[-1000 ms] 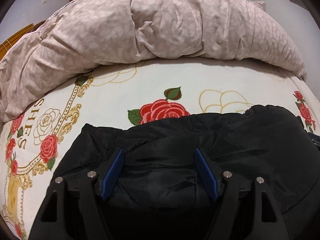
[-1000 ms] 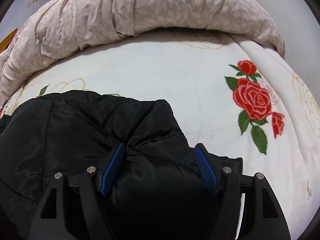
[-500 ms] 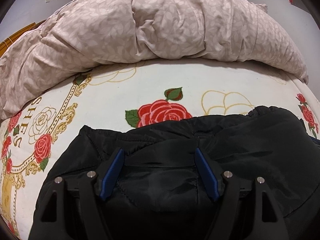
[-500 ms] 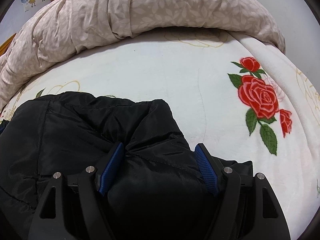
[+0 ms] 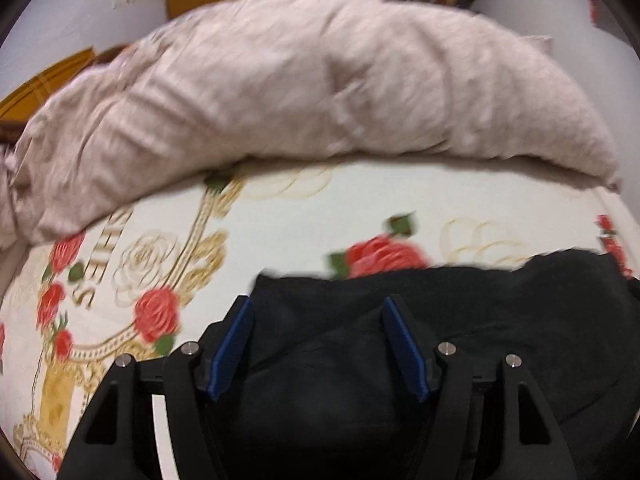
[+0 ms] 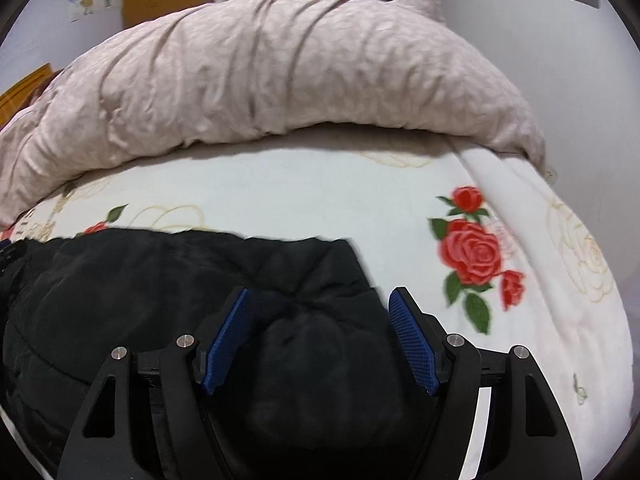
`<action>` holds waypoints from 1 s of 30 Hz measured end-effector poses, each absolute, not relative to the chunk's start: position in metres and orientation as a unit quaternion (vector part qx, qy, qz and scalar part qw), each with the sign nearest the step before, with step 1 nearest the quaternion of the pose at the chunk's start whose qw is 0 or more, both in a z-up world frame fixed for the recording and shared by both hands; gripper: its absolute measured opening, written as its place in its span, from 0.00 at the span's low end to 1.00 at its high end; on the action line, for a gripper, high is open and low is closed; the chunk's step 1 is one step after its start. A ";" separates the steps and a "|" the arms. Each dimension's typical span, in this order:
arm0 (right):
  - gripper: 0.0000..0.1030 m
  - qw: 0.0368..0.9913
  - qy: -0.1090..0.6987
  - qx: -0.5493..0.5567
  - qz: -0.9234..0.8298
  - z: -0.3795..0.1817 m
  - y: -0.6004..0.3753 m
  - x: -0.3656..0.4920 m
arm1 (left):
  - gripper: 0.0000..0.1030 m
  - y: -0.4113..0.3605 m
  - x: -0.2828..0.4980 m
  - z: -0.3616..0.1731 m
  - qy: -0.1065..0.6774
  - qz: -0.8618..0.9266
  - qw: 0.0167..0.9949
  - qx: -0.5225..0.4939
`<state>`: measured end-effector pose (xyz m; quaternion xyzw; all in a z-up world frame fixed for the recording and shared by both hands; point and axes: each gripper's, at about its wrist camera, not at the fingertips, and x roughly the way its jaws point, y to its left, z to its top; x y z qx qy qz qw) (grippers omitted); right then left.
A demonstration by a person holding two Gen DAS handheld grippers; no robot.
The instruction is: Fold large clothes
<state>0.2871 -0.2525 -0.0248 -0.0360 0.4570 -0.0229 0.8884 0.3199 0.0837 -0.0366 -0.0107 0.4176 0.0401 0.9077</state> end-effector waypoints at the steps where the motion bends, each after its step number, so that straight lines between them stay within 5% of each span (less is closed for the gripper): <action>1: 0.70 0.885 0.463 -0.042 -0.026 -0.036 -0.252 0.290 | 0.68 0.091 0.322 -0.046 0.428 0.044 0.903 -0.018; 30: 0.70 0.894 0.447 -0.002 -0.024 -0.079 -0.262 0.307 | 0.73 0.103 0.336 -0.096 0.424 0.042 0.901 -0.079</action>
